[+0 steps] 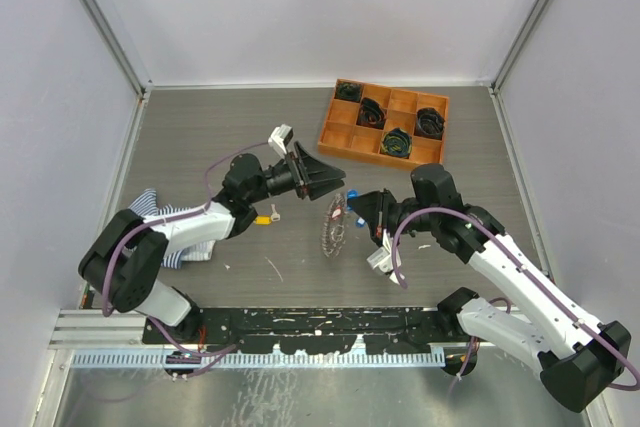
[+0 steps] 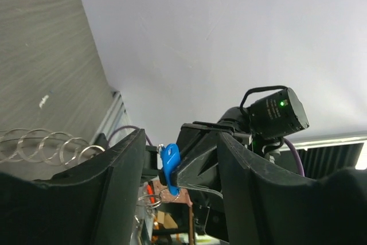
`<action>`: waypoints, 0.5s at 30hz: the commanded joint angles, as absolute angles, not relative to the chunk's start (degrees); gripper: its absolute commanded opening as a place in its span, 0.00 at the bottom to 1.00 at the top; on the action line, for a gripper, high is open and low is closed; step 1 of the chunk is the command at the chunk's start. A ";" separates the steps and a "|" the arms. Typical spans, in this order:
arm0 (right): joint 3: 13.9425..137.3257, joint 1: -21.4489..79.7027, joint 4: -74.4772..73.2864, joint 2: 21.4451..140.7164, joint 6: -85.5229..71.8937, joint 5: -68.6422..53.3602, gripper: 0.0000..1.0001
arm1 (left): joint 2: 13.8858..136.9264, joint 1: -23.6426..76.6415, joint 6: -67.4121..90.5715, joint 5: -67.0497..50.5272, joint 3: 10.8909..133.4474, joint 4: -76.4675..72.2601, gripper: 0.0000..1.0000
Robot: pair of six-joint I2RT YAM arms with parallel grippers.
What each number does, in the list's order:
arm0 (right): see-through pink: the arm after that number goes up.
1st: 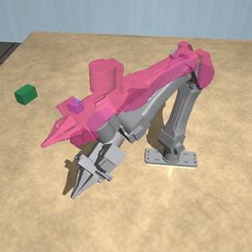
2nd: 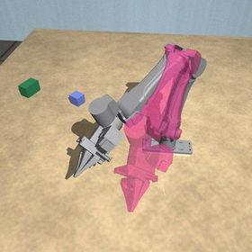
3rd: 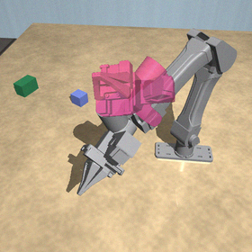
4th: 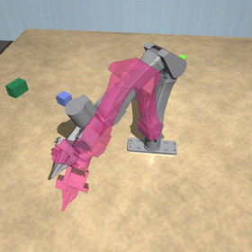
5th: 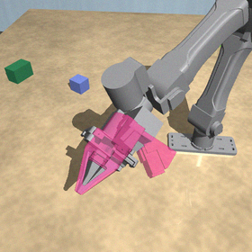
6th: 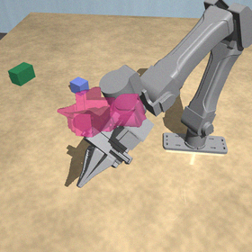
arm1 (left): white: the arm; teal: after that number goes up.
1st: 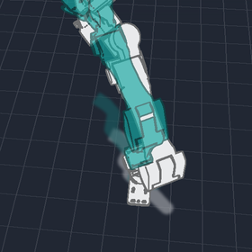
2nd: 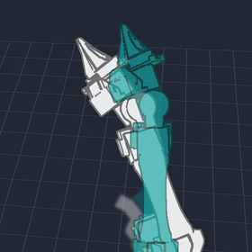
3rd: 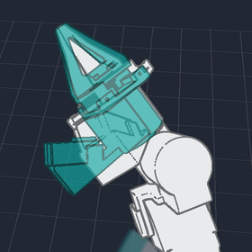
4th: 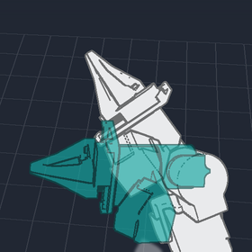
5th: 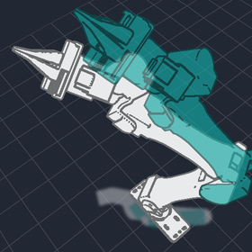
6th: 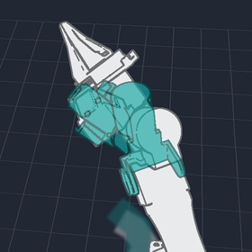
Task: Remove the keys from the keyring
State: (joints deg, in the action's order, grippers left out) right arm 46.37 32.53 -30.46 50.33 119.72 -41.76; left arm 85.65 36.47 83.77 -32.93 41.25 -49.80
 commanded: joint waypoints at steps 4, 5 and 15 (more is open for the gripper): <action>46.47 32.78 -27.45 49.70 152.57 -44.12 0.01 | 86.56 37.85 87.05 -35.34 42.19 -53.10 0.53; 46.40 32.78 -27.42 49.66 152.62 -44.20 0.01 | 86.57 38.01 87.37 -35.49 41.96 -52.99 0.53; 46.26 32.78 -27.43 49.98 154.15 -45.24 0.01 | 87.39 40.96 88.30 -36.52 42.71 -50.12 0.53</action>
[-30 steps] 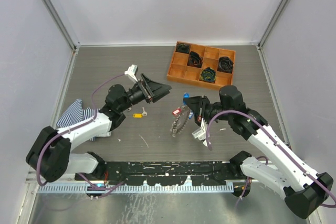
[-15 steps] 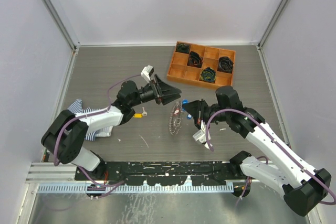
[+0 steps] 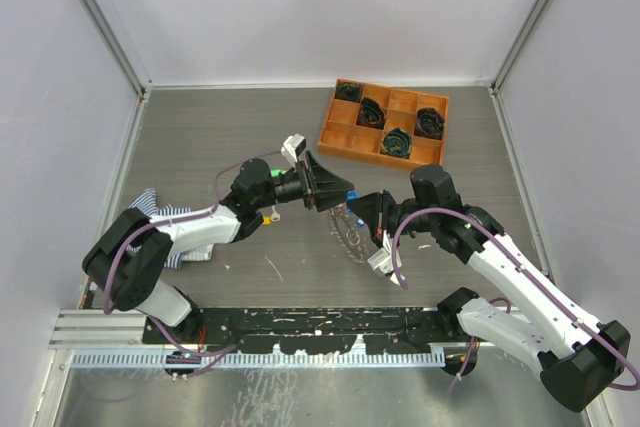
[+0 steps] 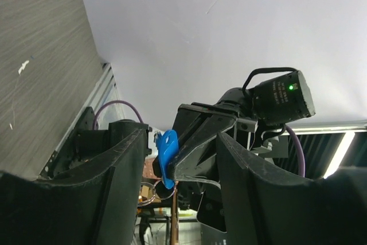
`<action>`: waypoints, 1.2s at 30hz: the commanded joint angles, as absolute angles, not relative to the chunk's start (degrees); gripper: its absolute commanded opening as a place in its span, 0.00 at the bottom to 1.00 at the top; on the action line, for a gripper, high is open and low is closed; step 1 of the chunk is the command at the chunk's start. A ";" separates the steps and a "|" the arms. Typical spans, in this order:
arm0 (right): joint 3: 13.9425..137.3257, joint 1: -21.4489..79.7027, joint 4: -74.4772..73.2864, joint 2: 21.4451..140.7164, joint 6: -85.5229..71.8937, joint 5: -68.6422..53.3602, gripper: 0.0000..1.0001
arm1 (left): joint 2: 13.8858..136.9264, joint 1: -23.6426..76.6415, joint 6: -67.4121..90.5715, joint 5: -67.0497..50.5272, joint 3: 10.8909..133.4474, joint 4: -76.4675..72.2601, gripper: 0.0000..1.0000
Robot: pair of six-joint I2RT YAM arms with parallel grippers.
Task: Remove the keys from the keyring
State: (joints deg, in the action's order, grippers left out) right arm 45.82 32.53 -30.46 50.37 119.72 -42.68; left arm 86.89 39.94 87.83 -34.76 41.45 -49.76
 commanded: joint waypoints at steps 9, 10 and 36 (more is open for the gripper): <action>45.92 32.78 -27.77 49.71 154.25 -45.08 0.01 | 87.08 42.13 89.49 -37.81 43.34 -49.22 0.43; 45.88 32.78 -27.77 49.73 154.25 -45.19 0.01 | 87.16 42.11 89.75 -37.94 43.41 -49.20 0.42; 44.60 32.87 -27.52 48.19 154.19 -45.09 0.14 | 92.37 42.12 101.80 -35.31 39.97 -64.37 0.00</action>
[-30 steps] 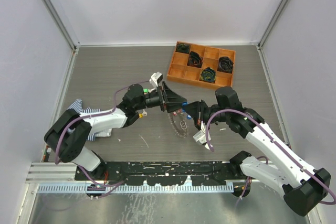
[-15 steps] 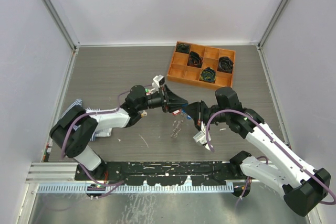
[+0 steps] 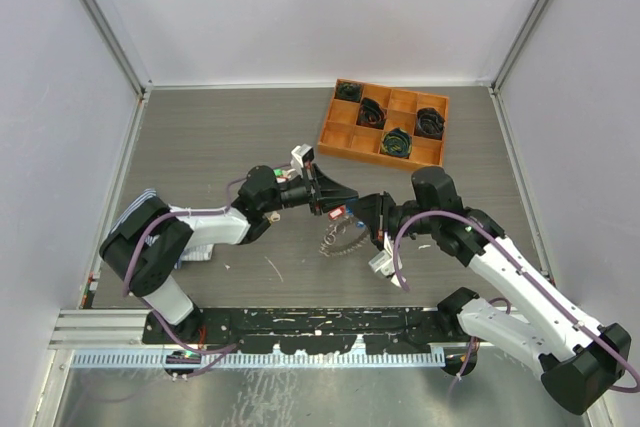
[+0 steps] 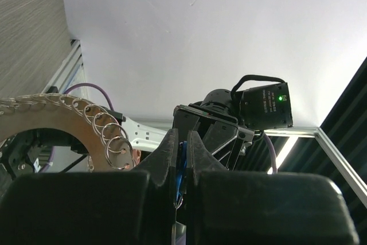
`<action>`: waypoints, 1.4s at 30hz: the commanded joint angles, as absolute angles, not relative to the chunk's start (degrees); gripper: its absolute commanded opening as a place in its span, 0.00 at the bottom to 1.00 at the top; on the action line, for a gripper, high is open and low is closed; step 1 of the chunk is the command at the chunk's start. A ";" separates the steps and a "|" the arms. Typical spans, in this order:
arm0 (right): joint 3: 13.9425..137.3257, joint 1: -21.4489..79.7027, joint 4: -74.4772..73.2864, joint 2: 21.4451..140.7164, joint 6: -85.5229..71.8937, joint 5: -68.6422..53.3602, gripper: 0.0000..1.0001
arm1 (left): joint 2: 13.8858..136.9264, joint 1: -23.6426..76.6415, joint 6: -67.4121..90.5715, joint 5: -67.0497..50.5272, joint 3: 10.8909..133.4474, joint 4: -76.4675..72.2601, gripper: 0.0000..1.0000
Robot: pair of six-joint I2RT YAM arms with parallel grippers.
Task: Remove the keys from the keyring
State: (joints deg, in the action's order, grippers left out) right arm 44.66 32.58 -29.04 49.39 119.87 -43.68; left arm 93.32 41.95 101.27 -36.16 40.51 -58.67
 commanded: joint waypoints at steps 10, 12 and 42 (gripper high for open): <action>44.14 32.87 -27.61 47.42 153.24 -44.26 0.34 | 93.17 42.06 104.08 -33.34 39.22 -67.97 0.00; 43.96 32.87 -27.79 47.10 152.97 -43.93 0.37 | 93.81 42.07 104.72 -33.19 39.05 -69.43 0.00; 65.50 32.68 -41.83 54.29 73.37 -21.01 0.68 | 84.70 40.61 66.82 -28.03 37.69 -60.18 0.00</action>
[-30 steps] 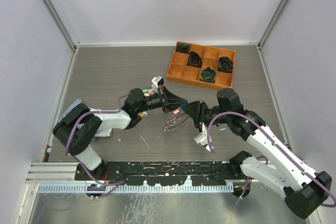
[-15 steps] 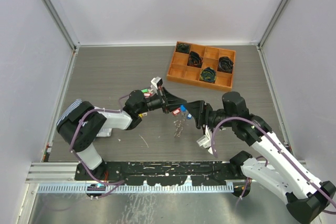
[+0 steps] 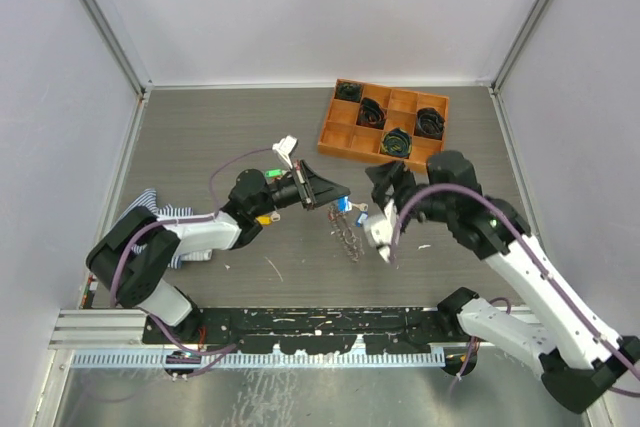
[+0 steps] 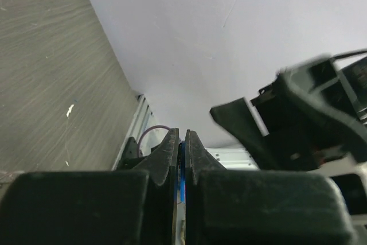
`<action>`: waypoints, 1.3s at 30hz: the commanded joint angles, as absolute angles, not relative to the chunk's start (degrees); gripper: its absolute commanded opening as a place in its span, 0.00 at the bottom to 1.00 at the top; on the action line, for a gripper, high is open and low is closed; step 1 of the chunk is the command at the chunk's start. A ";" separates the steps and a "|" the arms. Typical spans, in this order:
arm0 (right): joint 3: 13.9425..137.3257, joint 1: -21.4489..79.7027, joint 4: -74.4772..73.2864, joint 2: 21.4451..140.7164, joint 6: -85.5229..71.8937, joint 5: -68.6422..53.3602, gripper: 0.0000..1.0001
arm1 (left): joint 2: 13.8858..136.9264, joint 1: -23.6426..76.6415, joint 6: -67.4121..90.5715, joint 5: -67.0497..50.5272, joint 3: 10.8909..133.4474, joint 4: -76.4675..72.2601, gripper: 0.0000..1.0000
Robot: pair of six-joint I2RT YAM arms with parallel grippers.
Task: Remove the keys from the keyring
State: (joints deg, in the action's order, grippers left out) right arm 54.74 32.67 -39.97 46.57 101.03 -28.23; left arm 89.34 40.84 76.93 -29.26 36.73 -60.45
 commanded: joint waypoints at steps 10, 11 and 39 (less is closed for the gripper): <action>86.58 17.38 -65.24 74.95 47.92 -46.19 0.67 | 82.02 40.66 57.30 -26.68 38.37 -60.37 0.00; 88.65 16.46 -68.80 77.28 48.42 -48.50 0.66 | 81.89 40.61 57.00 -26.57 38.52 -60.76 0.00; 70.79 17.76 -33.22 70.68 10.08 -63.10 0.61 | 78.07 40.73 55.40 -24.81 44.44 -56.48 0.00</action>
